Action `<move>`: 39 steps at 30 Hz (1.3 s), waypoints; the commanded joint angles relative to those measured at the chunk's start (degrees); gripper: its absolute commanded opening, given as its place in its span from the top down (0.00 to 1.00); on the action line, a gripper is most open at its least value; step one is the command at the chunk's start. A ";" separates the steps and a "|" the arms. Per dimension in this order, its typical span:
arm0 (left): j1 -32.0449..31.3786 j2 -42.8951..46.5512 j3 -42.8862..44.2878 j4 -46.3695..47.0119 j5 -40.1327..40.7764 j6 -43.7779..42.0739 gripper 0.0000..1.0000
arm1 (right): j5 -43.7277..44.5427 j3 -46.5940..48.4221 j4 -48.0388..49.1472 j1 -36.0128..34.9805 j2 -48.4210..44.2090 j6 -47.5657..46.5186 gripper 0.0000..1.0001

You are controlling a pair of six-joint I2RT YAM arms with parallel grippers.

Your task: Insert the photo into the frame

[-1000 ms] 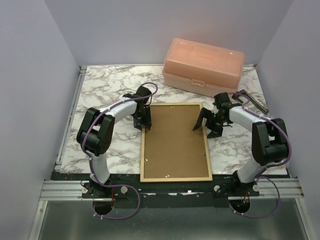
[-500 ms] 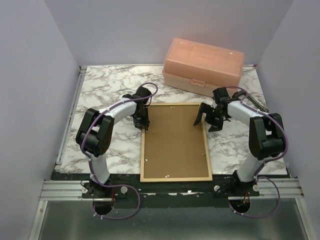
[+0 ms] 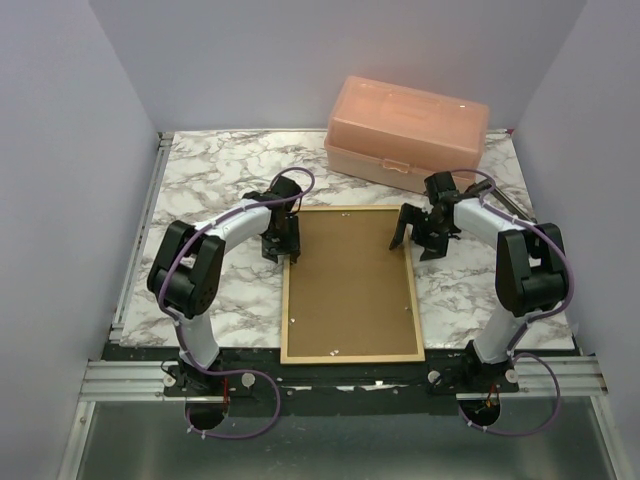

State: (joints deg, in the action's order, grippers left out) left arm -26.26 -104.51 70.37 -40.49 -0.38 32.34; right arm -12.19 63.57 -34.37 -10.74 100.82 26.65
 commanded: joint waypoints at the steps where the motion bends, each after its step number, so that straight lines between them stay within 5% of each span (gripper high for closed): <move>1: -0.19 2.77 -1.51 -1.17 1.89 0.53 0.51 | 0.86 -1.37 -0.88 0.46 -1.92 -0.99 0.00; 13: -0.19 0.09 -2.43 -0.41 5.35 0.44 0.58 | -1.19 -3.15 0.36 0.46 -1.52 -1.25 0.01; 21: -0.19 -1.74 -2.57 0.03 6.54 0.89 1.00 | -0.33 -2.58 0.01 0.46 -1.14 -1.45 0.01; 33: -0.19 4.71 -4.78 1.20 3.18 0.53 1.00 | 2.33 1.16 -0.26 0.39 0.89 -1.70 0.01; 39: -0.18 10.91 -4.33 -0.62 0.67 0.93 0.48 | 5.33 4.10 -1.00 -0.35 2.39 -2.40 0.02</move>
State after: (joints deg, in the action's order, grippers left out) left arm -26.70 -99.46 65.91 -39.31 0.73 33.52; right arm -10.74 64.82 -34.44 -10.66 101.54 25.39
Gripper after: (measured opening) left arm 0.362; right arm 0.984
